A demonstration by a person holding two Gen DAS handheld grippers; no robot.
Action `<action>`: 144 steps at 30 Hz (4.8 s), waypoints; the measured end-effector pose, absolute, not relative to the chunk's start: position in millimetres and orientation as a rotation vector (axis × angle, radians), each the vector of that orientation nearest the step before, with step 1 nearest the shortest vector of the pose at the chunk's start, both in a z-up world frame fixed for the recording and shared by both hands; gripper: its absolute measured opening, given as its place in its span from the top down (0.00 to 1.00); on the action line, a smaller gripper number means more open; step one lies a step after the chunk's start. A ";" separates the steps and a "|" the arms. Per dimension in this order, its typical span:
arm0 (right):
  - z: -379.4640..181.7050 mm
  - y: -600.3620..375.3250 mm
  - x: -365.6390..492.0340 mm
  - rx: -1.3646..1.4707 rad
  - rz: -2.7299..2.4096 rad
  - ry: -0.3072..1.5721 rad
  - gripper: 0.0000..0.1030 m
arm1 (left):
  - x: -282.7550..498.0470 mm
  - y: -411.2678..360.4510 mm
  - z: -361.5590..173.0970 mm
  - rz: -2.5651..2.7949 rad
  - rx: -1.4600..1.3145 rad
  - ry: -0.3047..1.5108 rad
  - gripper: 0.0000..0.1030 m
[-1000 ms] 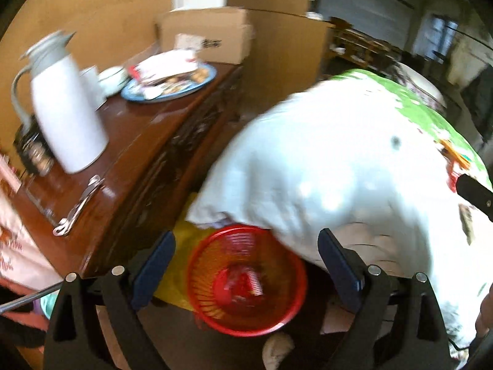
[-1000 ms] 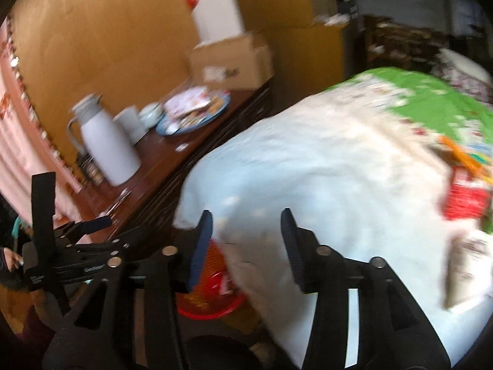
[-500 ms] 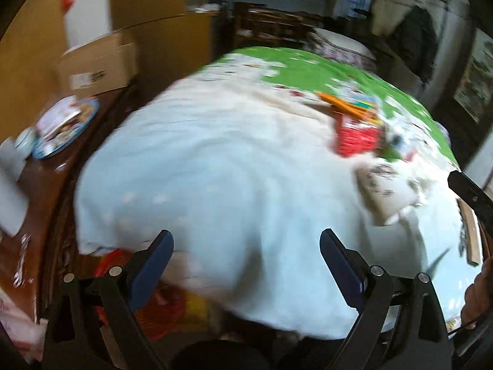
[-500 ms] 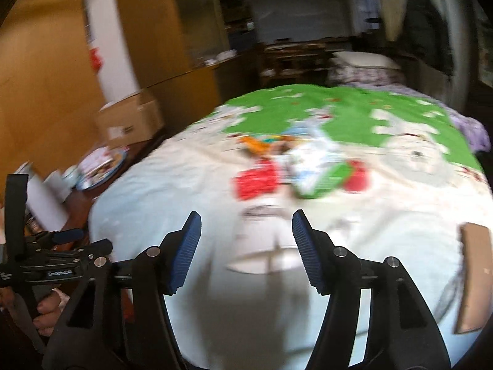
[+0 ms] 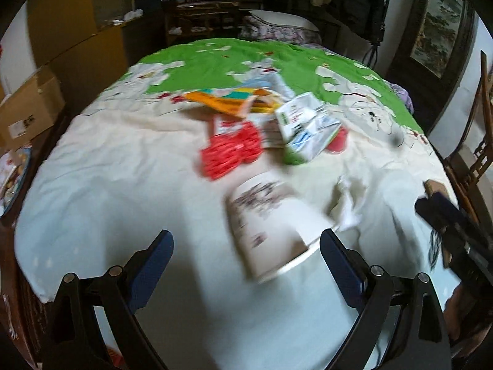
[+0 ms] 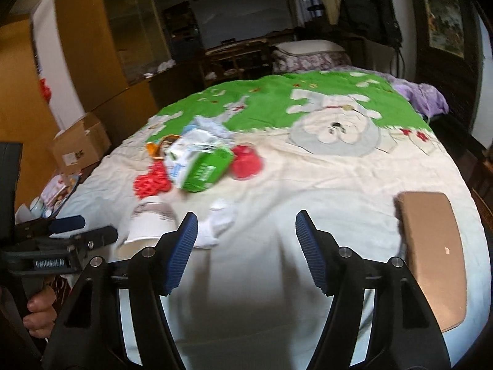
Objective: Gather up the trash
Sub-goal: 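Grasp white painted paper cup with left tool while right tool grasps white tissue, then carry cup and tissue to red basket and open both tools, then move both open tools back over the bed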
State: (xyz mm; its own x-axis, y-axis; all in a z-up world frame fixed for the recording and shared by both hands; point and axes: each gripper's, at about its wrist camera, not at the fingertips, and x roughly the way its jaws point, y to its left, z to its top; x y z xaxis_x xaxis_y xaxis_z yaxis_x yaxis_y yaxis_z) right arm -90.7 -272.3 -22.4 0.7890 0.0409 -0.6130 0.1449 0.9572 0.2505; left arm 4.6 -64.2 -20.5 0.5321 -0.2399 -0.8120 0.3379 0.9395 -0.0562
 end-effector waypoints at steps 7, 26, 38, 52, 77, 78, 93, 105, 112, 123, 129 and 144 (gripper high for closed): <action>-30.9 -287.2 -91.5 0.317 -0.087 0.685 0.37 | 38.4 -107.0 -46.9 -0.321 0.170 0.992 0.09; -44.8 -242.4 -58.2 0.296 -0.013 0.761 0.35 | 39.5 -35.6 -57.7 -0.224 0.161 0.992 0.06; -60.2 -223.5 -26.3 0.292 0.006 0.818 0.33 | 38.6 -28.4 -52.4 -0.261 0.136 0.922 0.27; -62.9 -213.9 -24.8 0.274 -0.019 0.847 0.76 | 29.9 -9.6 -30.6 -0.238 0.103 0.881 0.27; 39.5 -94.6 -92.0 0.168 0.294 0.698 0.76 | -82.9 188.4 15.0 0.078 -0.067 0.805 0.27; 40.0 -86.6 -92.2 0.156 0.306 0.701 0.76 | -84.6 202.4 9.4 0.097 -0.087 0.818 0.27; 18.9 85.3 -78.0 -0.040 0.612 0.841 0.75 | -90.0 350.5 -65.5 0.231 -0.353 0.936 0.08; -32.1 218.7 -53.8 -0.134 0.885 0.985 0.55 | -114.7 430.3 -80.7 0.388 -0.417 0.934 0.08; -17.2 193.7 -42.8 -0.084 0.851 0.949 0.47 | -104.8 421.8 -73.1 0.376 -0.389 0.921 0.08; 26.0 84.6 -44.6 0.047 0.686 0.811 0.42 | -101.5 349.3 -27.9 0.294 -0.274 0.890 0.08; 28.8 -4.0 -52.5 0.112 0.533 0.759 0.40 | -92.0 274.7 -0.4 0.200 -0.166 0.879 0.08; -7.3 -188.2 -58.4 0.291 0.228 0.736 0.39 | -29.1 78.0 7.0 -0.057 0.062 0.899 0.08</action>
